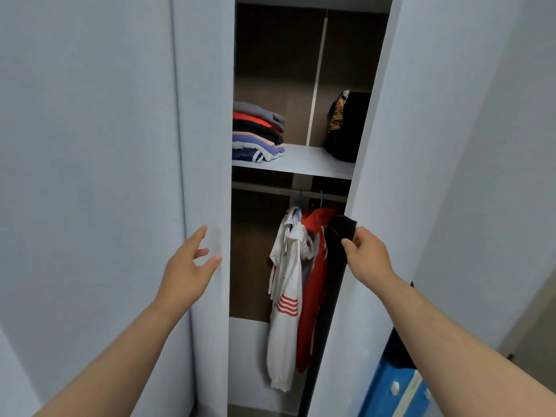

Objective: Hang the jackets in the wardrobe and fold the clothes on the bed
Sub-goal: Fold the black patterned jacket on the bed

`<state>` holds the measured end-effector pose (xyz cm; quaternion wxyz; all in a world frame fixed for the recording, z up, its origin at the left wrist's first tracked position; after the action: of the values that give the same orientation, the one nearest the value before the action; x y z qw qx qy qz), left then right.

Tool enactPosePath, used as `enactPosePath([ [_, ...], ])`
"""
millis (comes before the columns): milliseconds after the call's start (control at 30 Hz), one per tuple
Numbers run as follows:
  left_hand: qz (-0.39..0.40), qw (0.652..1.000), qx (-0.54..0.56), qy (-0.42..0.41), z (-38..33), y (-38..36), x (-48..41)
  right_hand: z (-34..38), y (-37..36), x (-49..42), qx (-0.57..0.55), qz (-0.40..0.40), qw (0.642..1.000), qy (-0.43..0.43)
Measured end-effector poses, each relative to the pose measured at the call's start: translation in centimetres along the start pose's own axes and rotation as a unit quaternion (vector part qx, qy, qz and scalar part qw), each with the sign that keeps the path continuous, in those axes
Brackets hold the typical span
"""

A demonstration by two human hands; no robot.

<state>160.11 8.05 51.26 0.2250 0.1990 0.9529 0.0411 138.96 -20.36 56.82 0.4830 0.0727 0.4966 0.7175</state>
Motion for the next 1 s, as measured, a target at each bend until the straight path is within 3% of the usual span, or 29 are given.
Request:
enactPosePath([
  [133, 0.056, 0.989, -0.101, -0.097, -0.8, -1.9, -2.2, -0.3, -0.3, -0.9, 0.036, -0.009, 0.998, 0.042],
  [233, 0.058, 0.965, -0.175, -0.185, -2.2, -4.1, -4.2, -0.6, -0.7, -1.6, 0.082, -0.06, 0.99, 0.095],
  [500, 0.017, 0.947, -0.245, -0.206, -4.2, -11.3, -8.6, -0.9, -2.8, -3.2, 0.072, -0.128, 0.977, 0.156],
  [800, 0.029, 0.946, -0.239, -0.218, -3.5, -15.3, -11.1, -0.7, -3.8, -6.5, 0.111, -0.175, 0.942, 0.265],
  [1000, 0.094, 0.91, -0.267, -0.304, -3.0, -13.4, -12.4, -0.6, -3.1, -9.1, 0.196, -0.203, 0.918, 0.279],
])
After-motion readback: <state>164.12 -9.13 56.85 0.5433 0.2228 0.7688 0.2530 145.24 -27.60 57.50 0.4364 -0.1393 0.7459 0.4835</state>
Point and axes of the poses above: each hand's wrist, its own x-axis away from the middle knuckle, its own y-axis out of the back of the hand, z = x × y, the point moved 4 cm from there along -x, towards the middle knuckle, and after that the axes turned 15 degrees about x, right-handed, at the moved point
